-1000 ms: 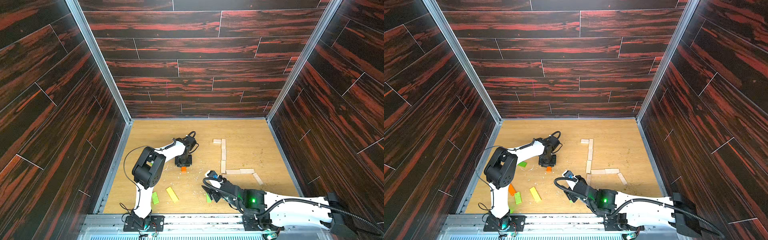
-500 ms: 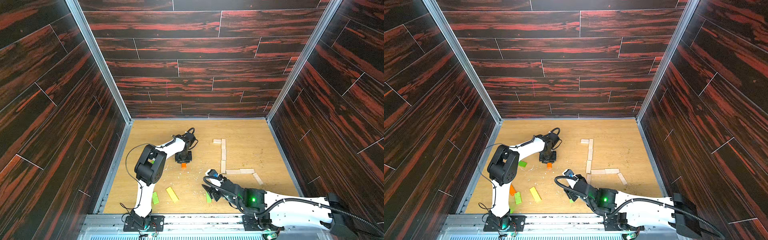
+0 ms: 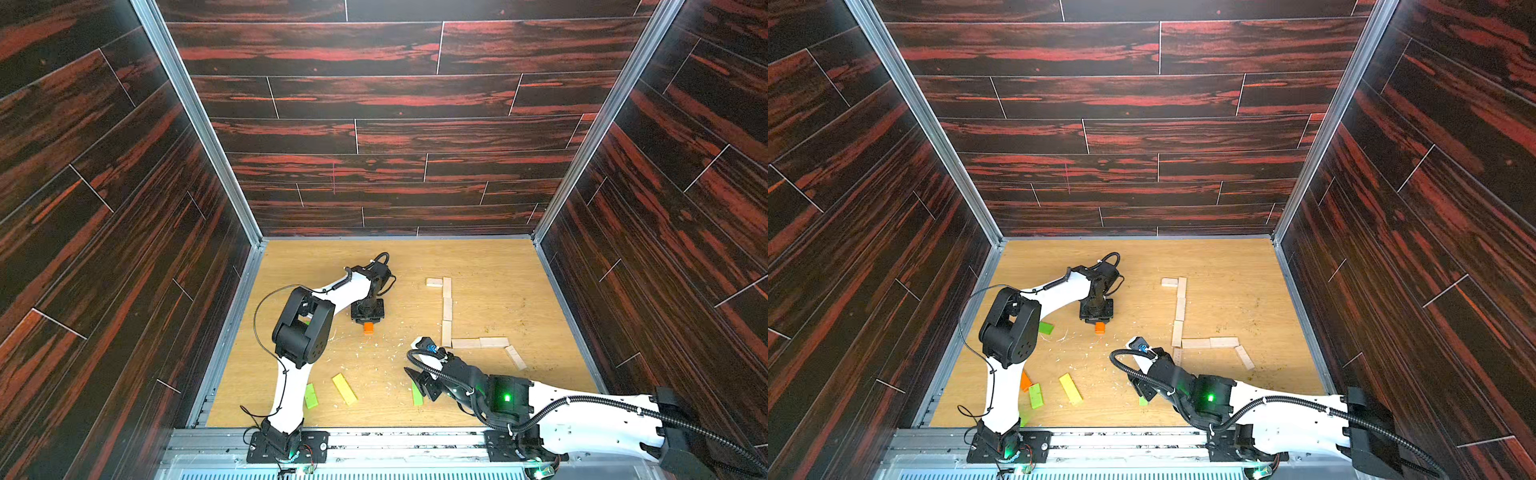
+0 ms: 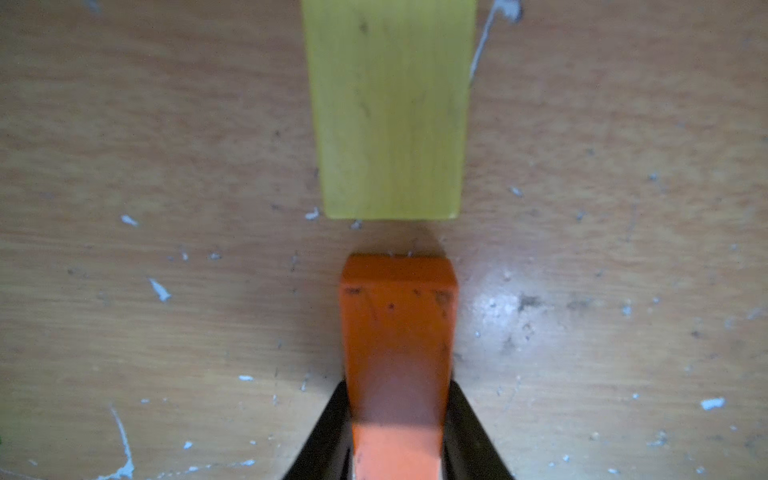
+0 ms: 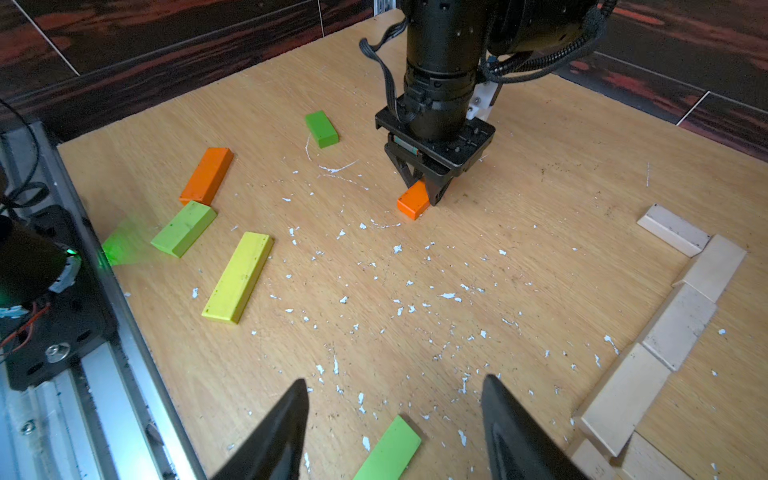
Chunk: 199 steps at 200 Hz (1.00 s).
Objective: Assemble a giraffe with building blocks
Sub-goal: Assemble the building block at the center of the board.
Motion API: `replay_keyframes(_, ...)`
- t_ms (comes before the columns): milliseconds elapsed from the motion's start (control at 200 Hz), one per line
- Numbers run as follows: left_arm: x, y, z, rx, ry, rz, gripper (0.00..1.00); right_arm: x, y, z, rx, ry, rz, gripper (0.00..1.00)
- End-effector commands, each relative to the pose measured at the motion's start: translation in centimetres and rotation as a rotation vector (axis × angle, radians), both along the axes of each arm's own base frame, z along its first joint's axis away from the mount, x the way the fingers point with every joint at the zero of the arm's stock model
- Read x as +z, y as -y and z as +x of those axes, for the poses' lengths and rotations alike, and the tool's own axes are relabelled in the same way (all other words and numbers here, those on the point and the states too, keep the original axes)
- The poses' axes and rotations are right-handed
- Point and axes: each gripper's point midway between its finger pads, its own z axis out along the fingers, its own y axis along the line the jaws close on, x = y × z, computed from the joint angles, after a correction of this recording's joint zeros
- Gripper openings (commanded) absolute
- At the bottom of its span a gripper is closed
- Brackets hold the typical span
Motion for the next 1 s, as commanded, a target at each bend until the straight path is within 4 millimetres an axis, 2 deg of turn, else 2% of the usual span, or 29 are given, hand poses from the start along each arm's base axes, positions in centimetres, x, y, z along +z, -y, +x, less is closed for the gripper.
replay_keyframes(0, -1.7, -0.5, 0.0, -0.001, -0.031, 0.015, 0.24, 1.0, -0.3, 0.2, -0.004, -0.005, 0.031, 0.66)
replay_keyframes(992, -2.5, -0.7, 1.2, 0.008, -0.041, 0.013, 0.25, 0.6, -0.5, 0.5, -0.008, -0.017, 0.033, 0.66)
